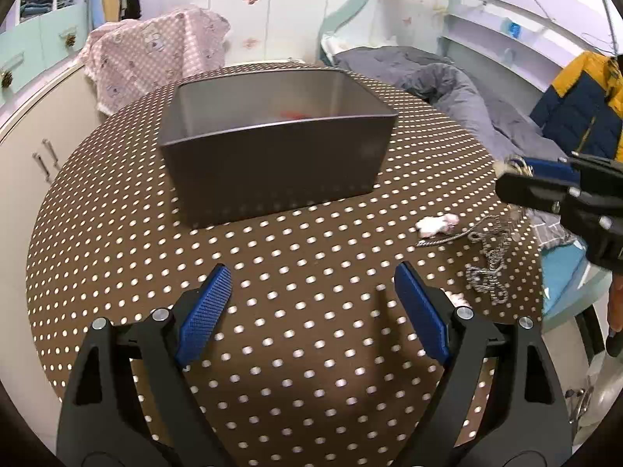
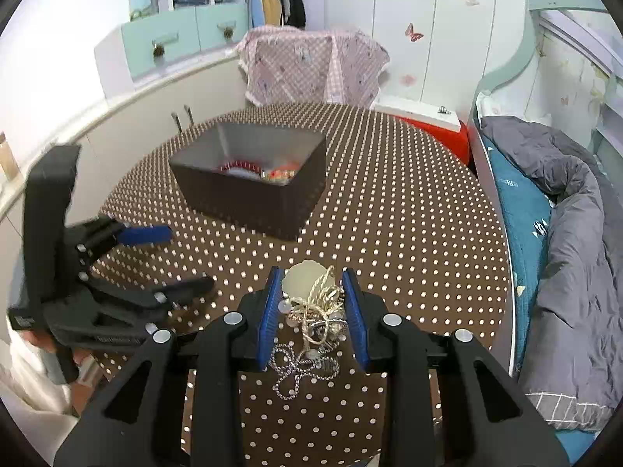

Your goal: Organize jewelry

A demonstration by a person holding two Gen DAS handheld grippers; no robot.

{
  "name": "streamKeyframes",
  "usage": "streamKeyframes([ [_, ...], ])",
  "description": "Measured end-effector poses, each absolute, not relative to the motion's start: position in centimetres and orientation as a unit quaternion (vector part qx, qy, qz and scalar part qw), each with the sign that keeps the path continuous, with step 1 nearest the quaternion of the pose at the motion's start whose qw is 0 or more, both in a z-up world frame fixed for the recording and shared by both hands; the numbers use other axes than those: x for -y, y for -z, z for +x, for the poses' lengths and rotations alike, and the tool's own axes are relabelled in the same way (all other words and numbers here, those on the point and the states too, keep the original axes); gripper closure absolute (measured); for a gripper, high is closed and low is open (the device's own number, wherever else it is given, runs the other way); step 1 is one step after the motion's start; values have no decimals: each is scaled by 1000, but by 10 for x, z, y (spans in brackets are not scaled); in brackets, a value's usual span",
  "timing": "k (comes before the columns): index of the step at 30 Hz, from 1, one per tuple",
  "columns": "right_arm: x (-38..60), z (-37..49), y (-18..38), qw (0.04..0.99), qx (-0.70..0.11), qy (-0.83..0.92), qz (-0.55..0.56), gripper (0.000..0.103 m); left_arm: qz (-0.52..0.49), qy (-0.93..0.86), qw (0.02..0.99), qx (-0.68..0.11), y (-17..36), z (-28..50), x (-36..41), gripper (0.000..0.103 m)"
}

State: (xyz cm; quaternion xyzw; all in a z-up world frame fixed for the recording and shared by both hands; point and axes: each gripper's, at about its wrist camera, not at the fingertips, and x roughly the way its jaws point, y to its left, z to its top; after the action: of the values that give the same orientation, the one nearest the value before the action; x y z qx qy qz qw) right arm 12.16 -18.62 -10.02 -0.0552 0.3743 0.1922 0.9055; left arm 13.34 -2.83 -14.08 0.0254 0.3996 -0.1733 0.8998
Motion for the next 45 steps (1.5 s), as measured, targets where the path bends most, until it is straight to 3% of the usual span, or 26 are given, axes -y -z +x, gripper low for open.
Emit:
streamKeyframes([
  [16, 194, 121, 67, 922, -336, -189, -29, 75, 36, 289, 871, -396, 133, 124, 84, 18],
  [26, 235, 110, 86, 927, -351, -132, -3, 75, 104, 313, 863, -384, 142, 119, 137, 20],
  [27, 240, 109, 88, 927, -353, -127, 1, 75, 113, 307, 862, -387, 145, 121, 143, 24],
  [29, 249, 106, 91, 928, -354, -116, 7, 75, 129, 291, 866, -387, 151, 124, 149, 46],
  [30, 253, 105, 92, 928, -355, -111, 9, 75, 125, 292, 865, -387, 150, 126, 148, 49],
  [31, 257, 104, 94, 928, -357, -107, 13, 75, 120, 293, 865, -390, 148, 128, 145, 69],
  [39, 270, 101, 106, 923, -369, -103, 32, 75, 90, 288, 860, -412, 143, 138, 127, 76],
  [45, 264, 104, 104, 923, -366, -117, 28, 75, 78, 279, 870, -399, 130, 139, 113, 90],
])
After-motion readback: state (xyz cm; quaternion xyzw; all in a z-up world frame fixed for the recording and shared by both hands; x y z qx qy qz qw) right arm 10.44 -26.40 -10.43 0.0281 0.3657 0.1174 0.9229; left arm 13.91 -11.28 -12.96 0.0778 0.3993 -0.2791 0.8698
